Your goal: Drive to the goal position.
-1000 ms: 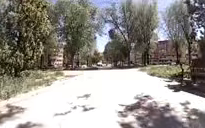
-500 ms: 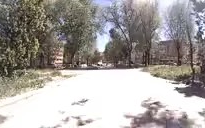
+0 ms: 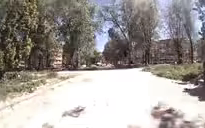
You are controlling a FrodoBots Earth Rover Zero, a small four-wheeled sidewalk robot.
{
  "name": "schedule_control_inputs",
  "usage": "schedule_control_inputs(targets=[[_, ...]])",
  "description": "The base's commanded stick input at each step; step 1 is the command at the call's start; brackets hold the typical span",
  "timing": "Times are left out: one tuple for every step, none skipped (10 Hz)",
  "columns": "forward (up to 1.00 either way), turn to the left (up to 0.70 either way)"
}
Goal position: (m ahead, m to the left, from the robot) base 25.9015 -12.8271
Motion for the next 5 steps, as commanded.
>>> schedule_control_inputs(targets=[[0.7,0.01],[0.7,0.01],[0.7,0.01],[0.7,0.01],[0.7,0.01]])
